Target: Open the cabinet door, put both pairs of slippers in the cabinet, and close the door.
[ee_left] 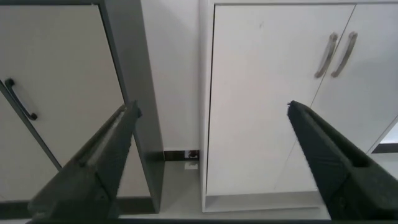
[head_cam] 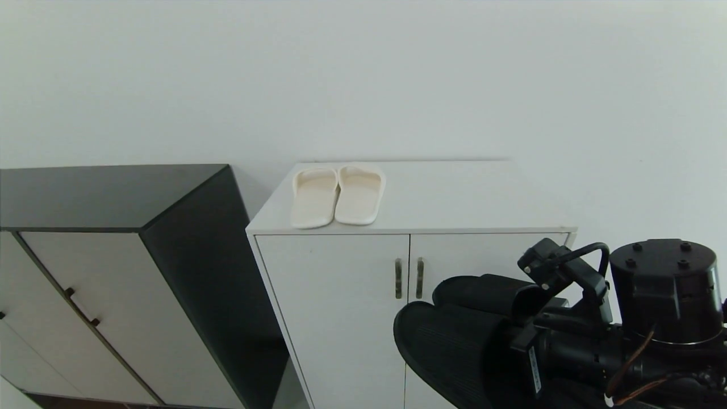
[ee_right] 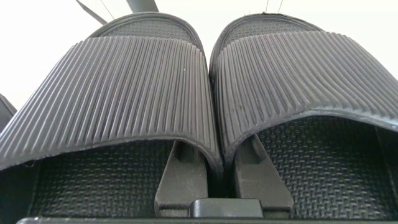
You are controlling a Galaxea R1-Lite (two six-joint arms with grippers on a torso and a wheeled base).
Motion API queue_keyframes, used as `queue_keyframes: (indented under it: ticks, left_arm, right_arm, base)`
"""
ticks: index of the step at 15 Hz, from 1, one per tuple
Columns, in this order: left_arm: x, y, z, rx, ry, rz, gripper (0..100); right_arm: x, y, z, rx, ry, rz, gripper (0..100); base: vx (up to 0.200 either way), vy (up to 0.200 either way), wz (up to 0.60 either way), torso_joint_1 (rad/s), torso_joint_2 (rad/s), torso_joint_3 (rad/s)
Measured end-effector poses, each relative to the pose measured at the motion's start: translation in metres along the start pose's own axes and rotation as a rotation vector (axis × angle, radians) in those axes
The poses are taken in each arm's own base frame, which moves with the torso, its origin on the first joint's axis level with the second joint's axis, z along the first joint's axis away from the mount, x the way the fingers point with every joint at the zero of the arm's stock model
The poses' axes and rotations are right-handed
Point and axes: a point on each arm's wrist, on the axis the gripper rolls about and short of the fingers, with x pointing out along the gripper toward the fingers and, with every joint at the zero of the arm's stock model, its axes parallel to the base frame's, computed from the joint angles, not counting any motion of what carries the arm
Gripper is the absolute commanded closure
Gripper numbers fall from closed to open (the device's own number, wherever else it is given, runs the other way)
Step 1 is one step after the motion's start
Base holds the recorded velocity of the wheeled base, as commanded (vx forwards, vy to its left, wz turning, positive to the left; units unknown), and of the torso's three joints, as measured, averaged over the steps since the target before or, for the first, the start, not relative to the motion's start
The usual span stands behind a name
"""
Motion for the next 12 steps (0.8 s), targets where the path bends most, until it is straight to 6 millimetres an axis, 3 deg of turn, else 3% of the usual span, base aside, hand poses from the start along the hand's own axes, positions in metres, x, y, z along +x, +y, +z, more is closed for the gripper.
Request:
queue_keyframes:
  ticks: [12]
  left_arm:
    - [-0.0002, -0.0002, 0.0016, 0.004, -0.012, -0.010, 0]
  right_arm:
    - [-0.0036, -0.0003, -0.0028, -0.001, 0.001, 0.001, 100]
  base:
    - [0.000, 0.000, 0.00, -0.173, 0.49, 0.321]
